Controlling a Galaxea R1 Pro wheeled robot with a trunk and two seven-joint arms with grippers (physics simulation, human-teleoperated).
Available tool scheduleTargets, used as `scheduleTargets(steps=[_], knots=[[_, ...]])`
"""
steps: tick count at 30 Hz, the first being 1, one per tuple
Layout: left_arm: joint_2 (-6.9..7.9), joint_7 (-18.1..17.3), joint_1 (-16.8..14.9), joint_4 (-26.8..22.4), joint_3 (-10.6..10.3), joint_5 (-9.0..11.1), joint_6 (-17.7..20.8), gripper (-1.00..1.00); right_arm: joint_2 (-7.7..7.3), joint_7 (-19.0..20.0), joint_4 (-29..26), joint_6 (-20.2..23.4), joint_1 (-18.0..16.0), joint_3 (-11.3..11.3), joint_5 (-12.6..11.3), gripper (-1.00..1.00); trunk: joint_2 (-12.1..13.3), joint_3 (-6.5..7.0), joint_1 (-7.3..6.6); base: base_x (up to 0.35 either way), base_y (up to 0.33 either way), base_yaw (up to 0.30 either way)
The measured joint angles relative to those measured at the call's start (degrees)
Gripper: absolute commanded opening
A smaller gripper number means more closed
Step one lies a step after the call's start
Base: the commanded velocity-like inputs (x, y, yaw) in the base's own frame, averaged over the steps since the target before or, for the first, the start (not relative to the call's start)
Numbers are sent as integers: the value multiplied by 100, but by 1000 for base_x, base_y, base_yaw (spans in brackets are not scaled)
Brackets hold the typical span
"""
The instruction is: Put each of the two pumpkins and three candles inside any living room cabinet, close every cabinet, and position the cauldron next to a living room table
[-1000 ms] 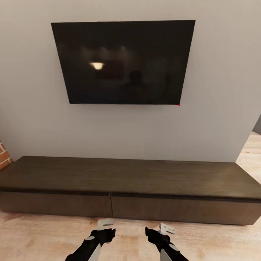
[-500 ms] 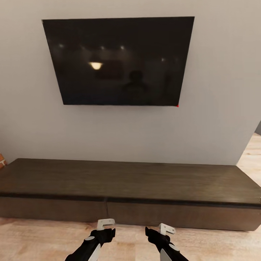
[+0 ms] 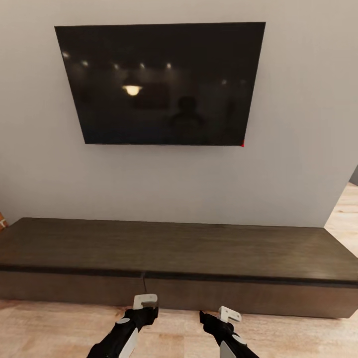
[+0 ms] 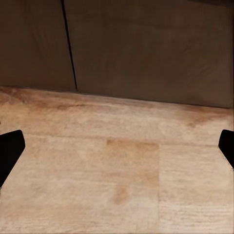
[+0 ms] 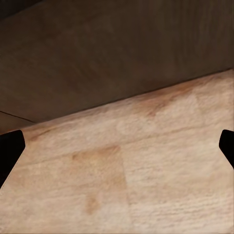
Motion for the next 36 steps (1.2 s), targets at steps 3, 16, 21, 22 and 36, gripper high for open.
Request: scheduleTargets(steps=[3,16,21,22,36], knots=[[1,-7,-4,-516,-4,3,507,100,-1,7,0,15,0,0,-251,100,0,0,0,0,0,-81],[177,-1743,7,-2943,276,18,4280,100,-8,7,18,3,0,-4,-701,100,0,0,0,0,0,-99],[415,-2582,8,-3421,387,16,4926,100,-8,-4,19,0,0,-8,-714,100,0,0,0,0,0,-3],[434,-2646,8,-3448,397,14,4950,100,-8,-7,21,-2,0,-8,-720,100,0,0,0,0,0,0],[710,-2938,9,-3709,690,88,5075,100,-1,46,125,-372,0,-2,-733,100,-199,-89,109,0,0,0]])
